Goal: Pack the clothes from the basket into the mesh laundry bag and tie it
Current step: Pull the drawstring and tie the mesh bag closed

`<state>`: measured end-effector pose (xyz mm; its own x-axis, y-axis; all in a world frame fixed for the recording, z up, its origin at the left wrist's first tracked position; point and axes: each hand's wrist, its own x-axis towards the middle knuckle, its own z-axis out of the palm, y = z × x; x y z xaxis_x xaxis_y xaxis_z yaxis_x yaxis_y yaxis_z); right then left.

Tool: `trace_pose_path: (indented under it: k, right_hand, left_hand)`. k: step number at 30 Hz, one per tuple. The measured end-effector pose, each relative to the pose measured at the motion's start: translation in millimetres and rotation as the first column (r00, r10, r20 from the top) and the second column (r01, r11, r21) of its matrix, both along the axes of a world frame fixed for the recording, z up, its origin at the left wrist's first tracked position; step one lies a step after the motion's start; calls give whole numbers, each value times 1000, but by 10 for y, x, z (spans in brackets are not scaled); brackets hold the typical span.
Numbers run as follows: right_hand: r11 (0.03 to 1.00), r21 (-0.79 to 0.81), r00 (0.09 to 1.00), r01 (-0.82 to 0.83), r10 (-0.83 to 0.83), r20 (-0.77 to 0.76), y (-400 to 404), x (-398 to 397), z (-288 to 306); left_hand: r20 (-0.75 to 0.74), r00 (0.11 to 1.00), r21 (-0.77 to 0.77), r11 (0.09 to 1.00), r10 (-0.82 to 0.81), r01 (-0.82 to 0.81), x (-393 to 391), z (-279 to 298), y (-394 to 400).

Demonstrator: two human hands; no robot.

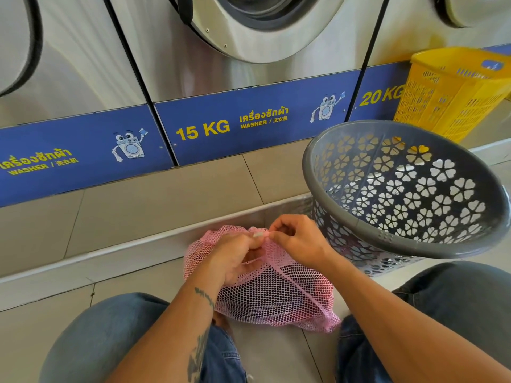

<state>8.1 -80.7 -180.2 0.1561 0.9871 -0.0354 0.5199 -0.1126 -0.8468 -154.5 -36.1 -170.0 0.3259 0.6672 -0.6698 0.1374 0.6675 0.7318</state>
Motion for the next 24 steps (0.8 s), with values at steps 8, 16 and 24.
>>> trace_pose_path:
  k: [8,16,24]
  right_hand:
    - [999,48,984,-23,14,180,-33,-22,-15]
    - [987,147,992,64,-79,100,-71,-81,-112]
    - [983,172,970,-59,16,242,-73,-97,-82]
  left_hand:
    - [-108,994,265,964,35,-5,23,-72,-16]
    - [-107,994,336,942,20,17,65,-48,-62]
    - [-305,950,574,809,73,122,109,-77,-93]
